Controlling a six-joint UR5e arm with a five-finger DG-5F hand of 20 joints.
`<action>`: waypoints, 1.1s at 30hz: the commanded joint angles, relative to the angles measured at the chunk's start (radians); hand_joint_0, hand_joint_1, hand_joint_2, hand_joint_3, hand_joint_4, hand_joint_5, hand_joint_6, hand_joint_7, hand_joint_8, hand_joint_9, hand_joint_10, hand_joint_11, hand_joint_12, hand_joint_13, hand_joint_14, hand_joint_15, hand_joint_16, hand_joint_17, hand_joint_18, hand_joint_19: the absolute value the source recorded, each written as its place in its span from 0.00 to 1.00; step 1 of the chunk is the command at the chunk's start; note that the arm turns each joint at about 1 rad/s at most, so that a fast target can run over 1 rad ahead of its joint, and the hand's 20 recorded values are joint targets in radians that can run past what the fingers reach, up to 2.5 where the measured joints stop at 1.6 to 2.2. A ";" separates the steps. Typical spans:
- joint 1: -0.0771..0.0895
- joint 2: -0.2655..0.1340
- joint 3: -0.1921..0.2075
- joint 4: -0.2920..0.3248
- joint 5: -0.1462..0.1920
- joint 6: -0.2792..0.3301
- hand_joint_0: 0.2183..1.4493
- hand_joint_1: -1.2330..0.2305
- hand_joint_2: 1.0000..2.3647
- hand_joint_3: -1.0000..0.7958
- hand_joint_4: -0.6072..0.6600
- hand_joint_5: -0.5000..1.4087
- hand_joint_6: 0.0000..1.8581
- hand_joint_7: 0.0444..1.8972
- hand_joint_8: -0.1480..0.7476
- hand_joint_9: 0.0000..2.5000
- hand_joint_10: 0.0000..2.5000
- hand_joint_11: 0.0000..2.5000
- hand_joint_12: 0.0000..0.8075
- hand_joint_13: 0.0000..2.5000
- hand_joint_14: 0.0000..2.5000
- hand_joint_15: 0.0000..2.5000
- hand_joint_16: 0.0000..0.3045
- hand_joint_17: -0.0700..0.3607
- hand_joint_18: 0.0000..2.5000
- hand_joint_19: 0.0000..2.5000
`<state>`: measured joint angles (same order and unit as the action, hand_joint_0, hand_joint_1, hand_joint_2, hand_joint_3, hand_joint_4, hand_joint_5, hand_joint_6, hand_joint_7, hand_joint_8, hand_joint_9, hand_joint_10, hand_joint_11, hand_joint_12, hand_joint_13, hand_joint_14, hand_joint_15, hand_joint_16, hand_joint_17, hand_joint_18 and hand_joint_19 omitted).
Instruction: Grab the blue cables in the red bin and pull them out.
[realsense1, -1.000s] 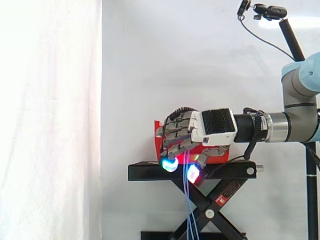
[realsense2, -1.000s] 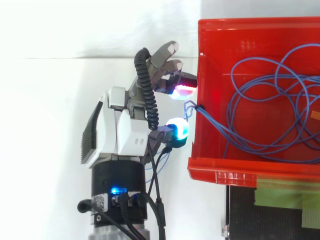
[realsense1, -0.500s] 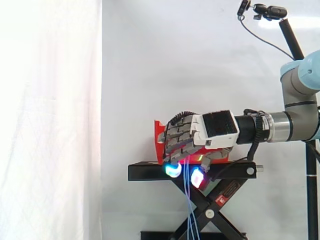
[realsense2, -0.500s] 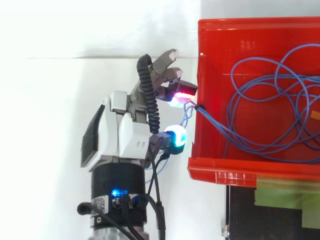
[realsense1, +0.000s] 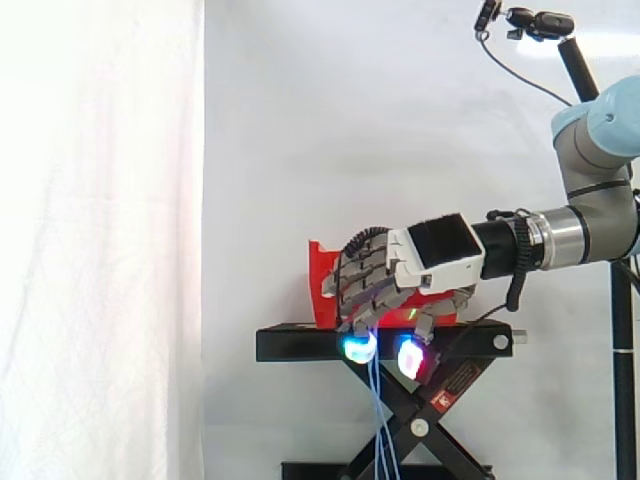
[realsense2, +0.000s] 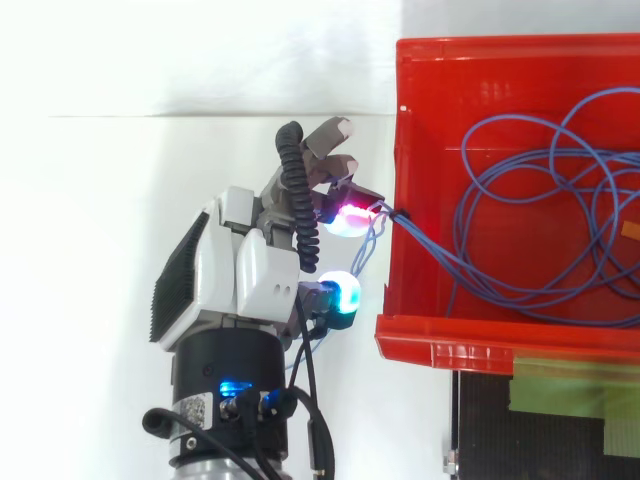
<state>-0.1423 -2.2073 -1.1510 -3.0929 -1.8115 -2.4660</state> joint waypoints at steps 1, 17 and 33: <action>0.000 0.000 0.008 -0.015 -0.002 0.002 0.47 0.20 0.00 0.00 0.58 0.72 0.00 0.39 0.43 0.29 0.01 0.19 0.39 0.22 0.00 0.11 0.13 0.37 0.18 0.13; 0.000 0.000 0.008 0.049 -0.015 -0.014 0.48 0.20 0.00 0.00 0.58 0.72 0.00 0.39 0.43 0.29 0.01 0.19 0.39 0.22 0.00 0.11 0.13 0.37 0.18 0.13; -0.005 -0.002 0.008 0.063 -0.023 -0.041 0.48 0.20 0.00 0.00 0.57 0.72 0.00 0.39 0.43 0.29 0.01 0.19 0.39 0.22 0.00 0.11 0.13 0.37 0.18 0.13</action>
<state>-0.1467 -2.2083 -1.1428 -3.0309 -1.8325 -2.5016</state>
